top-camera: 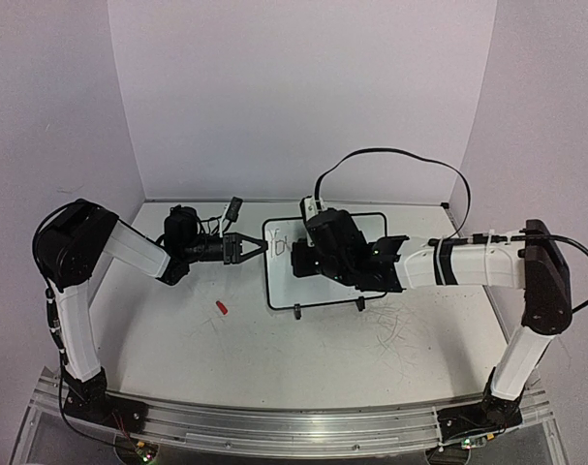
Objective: Write a sentence on the whiteboard
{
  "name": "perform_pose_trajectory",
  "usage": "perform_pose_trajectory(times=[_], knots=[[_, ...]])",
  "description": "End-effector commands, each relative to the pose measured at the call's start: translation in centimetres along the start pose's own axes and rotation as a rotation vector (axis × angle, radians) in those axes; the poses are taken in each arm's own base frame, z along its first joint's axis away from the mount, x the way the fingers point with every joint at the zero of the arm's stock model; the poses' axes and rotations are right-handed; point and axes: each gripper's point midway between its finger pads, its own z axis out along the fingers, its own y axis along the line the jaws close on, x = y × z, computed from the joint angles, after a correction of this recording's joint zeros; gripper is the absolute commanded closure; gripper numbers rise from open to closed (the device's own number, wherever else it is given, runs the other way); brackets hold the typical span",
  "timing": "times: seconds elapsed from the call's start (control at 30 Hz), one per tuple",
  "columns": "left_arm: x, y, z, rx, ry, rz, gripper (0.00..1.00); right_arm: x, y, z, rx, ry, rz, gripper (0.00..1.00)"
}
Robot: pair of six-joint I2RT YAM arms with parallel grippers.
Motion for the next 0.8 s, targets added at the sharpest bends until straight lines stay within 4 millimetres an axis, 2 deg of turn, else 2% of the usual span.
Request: perform_pose_trajectory(times=[0.0,0.4,0.77], knots=[[-2.3,-2.8,-0.2,0.063,-0.023,0.060,1.00,0.2,-0.4,-0.3,0.018,0.003,0.011,1.00],[-2.2,-2.8,-0.1,0.063,-0.022,0.059,1.00,1.2,-0.6,-0.5,0.021,0.024,0.020,1.00],[-2.2,-2.7,-0.1,0.062,-0.021,0.057,1.00,1.3,-0.7,-0.7,0.024,0.026,0.028,1.00]])
